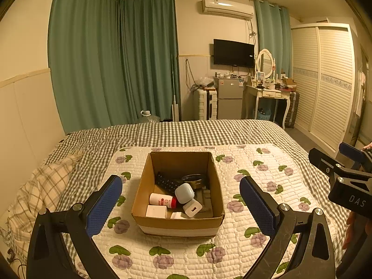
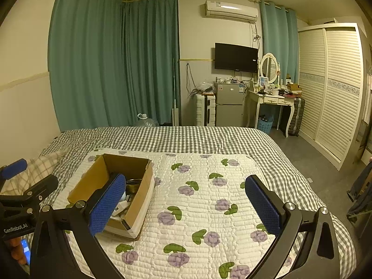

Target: Organize rigid objects

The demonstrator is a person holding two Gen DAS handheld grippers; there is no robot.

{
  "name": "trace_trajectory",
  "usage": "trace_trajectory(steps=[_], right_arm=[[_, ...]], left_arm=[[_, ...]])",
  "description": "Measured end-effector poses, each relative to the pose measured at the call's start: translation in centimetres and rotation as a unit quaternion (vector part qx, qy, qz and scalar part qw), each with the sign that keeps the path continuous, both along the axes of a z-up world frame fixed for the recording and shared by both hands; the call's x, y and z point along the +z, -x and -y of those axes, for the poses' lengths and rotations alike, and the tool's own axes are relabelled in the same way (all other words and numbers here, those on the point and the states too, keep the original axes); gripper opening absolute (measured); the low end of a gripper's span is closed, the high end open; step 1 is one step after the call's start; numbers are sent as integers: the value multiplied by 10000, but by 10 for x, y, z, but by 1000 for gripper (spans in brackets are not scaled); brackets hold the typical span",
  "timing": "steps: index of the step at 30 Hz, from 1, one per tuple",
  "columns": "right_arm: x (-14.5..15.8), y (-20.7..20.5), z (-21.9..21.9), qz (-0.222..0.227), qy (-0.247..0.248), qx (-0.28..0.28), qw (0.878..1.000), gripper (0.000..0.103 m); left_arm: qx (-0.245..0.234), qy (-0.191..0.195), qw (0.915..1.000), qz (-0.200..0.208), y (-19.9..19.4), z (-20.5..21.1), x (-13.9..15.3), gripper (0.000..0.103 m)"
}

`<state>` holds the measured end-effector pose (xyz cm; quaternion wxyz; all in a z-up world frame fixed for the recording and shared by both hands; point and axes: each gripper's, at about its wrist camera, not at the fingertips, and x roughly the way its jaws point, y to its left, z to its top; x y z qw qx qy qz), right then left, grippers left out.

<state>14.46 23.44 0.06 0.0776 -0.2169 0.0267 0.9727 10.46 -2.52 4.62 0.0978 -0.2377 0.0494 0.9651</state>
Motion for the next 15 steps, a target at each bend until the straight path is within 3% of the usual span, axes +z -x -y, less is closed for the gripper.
trace_trajectory(steps=[15], right_arm=[[-3, 1, 2, 66, 8, 66, 10000, 103]], left_arm=[[51, 9, 10000, -13, -2, 0, -1, 103]])
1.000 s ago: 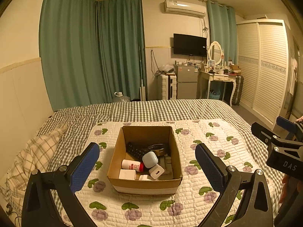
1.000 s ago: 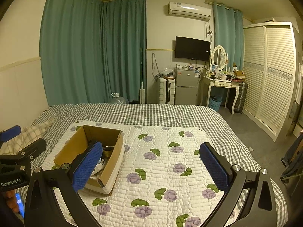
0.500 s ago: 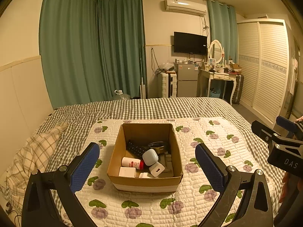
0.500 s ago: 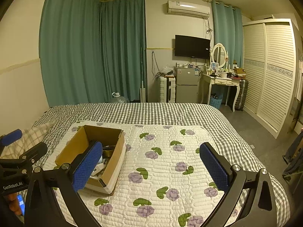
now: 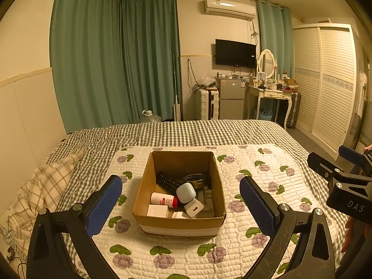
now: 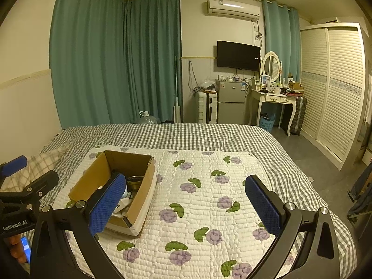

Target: Organize rigid objects

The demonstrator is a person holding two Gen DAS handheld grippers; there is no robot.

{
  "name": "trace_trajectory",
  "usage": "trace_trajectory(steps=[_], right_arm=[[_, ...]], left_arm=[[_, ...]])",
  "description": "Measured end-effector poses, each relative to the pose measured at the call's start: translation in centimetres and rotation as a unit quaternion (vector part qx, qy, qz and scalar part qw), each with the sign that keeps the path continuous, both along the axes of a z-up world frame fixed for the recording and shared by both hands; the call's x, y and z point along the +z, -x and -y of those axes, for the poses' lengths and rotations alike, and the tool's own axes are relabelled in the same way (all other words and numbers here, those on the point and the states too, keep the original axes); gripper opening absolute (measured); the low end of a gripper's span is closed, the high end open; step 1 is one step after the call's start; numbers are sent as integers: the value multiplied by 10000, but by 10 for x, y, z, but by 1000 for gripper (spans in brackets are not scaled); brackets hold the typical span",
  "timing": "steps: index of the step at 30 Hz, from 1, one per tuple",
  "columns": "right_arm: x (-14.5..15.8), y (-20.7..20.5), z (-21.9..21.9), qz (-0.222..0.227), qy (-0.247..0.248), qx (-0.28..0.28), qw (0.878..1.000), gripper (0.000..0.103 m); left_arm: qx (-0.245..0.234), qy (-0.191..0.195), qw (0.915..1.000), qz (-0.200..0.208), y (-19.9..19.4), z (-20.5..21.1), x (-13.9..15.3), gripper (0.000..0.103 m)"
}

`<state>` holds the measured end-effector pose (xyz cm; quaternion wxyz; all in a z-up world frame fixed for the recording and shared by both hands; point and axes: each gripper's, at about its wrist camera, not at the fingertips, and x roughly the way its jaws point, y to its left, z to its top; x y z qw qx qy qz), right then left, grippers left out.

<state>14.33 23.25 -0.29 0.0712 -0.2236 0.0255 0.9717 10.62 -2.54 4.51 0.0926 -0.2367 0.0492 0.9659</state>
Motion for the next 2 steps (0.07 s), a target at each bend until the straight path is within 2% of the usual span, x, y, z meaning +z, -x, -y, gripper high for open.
trace_trajectory(steps=[2], right_arm=[[0, 0, 0, -8, -14, -3, 10000, 103]], left_arm=[[-25, -16, 10000, -9, 0, -1, 0, 103]])
